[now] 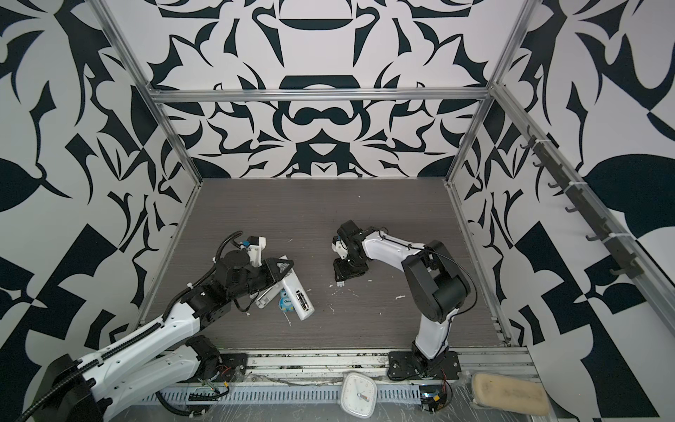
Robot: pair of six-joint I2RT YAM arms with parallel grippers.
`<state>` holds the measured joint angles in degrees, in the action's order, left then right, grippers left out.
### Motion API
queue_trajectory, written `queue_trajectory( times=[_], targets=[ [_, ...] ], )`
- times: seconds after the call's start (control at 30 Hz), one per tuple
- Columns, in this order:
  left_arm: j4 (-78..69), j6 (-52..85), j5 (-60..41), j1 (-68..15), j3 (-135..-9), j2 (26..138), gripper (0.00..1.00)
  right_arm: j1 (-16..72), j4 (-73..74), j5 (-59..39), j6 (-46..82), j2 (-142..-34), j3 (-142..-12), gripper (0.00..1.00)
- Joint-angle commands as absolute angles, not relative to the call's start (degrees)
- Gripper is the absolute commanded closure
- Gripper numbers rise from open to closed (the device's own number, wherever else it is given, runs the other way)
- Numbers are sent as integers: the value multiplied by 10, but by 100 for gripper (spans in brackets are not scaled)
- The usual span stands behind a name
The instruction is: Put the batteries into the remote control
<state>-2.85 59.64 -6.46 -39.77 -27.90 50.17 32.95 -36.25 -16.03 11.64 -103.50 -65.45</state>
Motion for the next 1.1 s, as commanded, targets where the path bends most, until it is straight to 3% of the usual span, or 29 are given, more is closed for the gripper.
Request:
queue_trajectory(
  times=[0.0, 0.43, 0.67, 0.83, 0.9, 1.0, 1.07],
  targets=[
    [-14, 580, -73, -400, -262, 466, 100, 328, -409, -90, 145, -1037, -687, 51],
    [88, 562, -182, -388, -296, 435, 100, 390, -450, -30, 204, -1116, -792, 49],
    [188, 548, -167, -388, -291, 325, 100, 408, -473, 18, 246, -1135, -810, 52],
    [222, 539, -183, -387, -303, 317, 100, 431, -488, 40, 259, -1142, -820, 54],
    [237, 525, -184, -387, -317, 323, 100, 446, -501, 54, 260, -1151, -832, 57],
    [239, 517, -192, -387, -327, 332, 100, 461, -511, 66, 261, -1164, -843, 71],
    [242, 514, -197, -387, -331, 340, 100, 465, -507, 66, 268, -1165, -840, 74]
  ],
)
